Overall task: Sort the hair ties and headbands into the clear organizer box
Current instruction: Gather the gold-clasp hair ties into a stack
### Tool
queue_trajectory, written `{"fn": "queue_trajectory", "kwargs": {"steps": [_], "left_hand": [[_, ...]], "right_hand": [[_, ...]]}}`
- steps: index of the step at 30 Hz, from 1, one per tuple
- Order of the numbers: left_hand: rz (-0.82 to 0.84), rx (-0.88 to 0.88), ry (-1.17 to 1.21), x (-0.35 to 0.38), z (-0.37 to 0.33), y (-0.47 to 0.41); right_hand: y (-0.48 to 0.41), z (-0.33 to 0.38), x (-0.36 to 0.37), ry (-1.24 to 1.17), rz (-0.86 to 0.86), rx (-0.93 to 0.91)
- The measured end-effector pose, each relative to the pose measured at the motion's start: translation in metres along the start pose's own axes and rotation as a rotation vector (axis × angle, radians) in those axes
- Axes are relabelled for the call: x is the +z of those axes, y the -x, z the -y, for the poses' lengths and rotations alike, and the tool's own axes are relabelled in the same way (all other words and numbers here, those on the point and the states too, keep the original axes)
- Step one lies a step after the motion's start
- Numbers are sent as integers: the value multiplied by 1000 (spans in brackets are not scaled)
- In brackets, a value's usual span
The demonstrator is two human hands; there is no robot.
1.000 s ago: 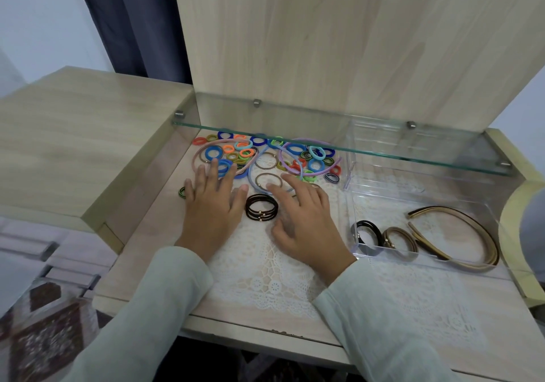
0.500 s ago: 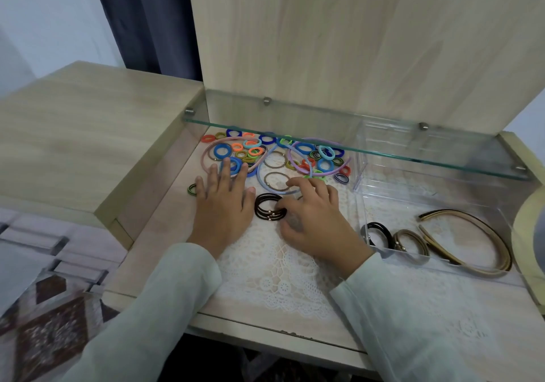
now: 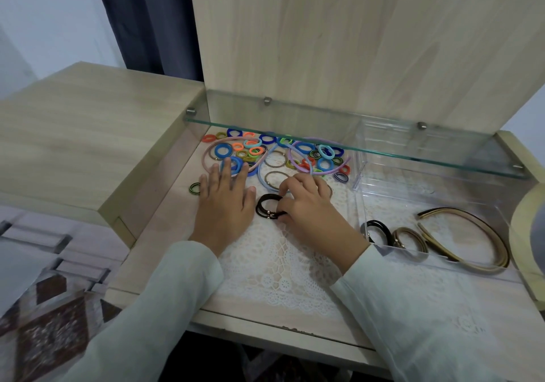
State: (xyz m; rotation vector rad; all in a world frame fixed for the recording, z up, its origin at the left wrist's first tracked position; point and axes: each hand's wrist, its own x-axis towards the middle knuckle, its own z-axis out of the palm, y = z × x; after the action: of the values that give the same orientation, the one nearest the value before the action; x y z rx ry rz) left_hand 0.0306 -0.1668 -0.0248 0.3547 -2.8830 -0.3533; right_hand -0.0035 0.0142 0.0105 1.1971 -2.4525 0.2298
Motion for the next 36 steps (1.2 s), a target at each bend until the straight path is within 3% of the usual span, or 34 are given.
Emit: {"fn": "queue_trajectory", "kwargs": {"steps": [4, 9, 14, 17, 20, 29, 36], "left_hand": [[27, -1, -11, -1, 0, 0], [-64, 9, 25, -4, -2, 4], [-419, 227, -41, -6, -4, 7], [-434, 433, -15, -11, -8, 8], [-288, 457, 263, -10, -22, 6], [6, -146, 1267, -11, -78, -5], [104, -177, 1667, -18, -69, -5]], "right_hand": [[8, 2, 10, 63, -75, -7], [12, 3, 14, -207, -155, 215], [2, 2, 13, -534, -287, 510], [0, 3, 15, -716, -385, 700], [1, 0, 15, -785, -424, 741], [2, -7, 17, -856, -416, 717], [2, -4, 17, -881, -367, 618]]}}
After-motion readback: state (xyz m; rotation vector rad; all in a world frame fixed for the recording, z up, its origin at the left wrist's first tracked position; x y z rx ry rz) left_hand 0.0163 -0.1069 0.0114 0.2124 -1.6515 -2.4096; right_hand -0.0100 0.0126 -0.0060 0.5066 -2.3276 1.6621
